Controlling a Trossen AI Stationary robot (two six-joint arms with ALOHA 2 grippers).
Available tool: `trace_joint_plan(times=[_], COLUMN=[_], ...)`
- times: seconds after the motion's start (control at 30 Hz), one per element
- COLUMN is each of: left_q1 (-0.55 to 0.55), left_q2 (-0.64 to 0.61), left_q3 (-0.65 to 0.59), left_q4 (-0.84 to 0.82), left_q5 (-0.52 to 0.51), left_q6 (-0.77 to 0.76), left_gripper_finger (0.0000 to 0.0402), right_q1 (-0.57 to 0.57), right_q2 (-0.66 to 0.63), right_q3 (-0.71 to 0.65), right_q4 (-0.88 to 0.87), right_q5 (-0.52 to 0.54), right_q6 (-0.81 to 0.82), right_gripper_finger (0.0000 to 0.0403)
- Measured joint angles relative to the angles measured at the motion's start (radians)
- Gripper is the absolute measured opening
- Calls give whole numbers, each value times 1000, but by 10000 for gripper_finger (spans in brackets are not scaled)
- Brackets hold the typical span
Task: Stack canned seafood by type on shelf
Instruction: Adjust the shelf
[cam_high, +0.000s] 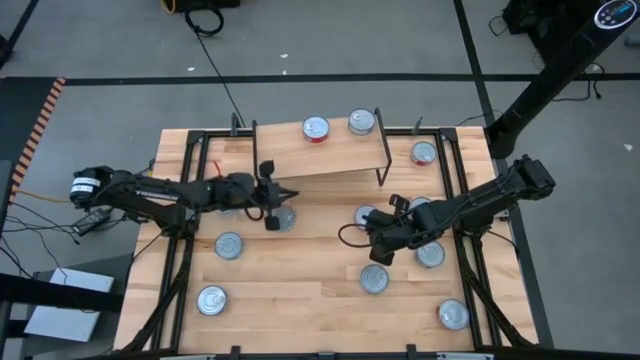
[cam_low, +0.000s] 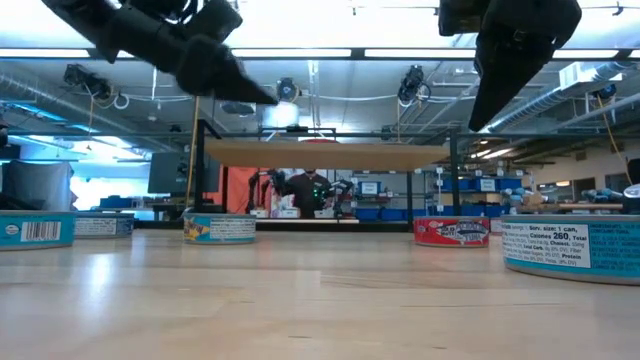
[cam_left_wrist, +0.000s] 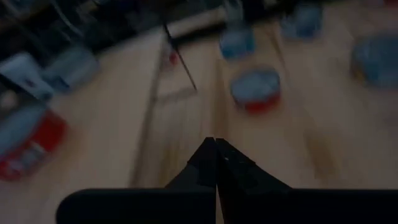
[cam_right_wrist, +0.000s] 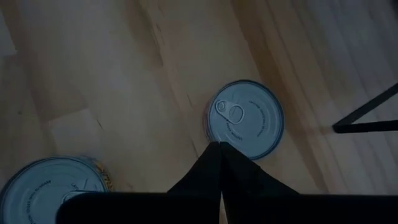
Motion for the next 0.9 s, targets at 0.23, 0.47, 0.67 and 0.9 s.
trace_joint_plan(times=[0.23, 0.47, 0.67, 0.9], left_q1=[-34, 7, 50, 106], left_q2=[1, 53, 113, 126], left_q3=[0, 1, 0, 0], left_q4=[-160, -122, -114, -65], left_q5=[-328, -374, -375, -390], left_q6=[-26, 2, 14, 57], left_gripper_finger=[1, 1, 1, 1], right_q1=[20, 20, 1, -77], right_q2=[0, 1, 1, 1], right_q3=[0, 1, 1, 1], right_q4=[8, -2, -6, -10], right_q5=[26, 42, 49, 115], right_q6=[0, -3, -32, -76], right_gripper_finger=[10, 10, 10, 10])
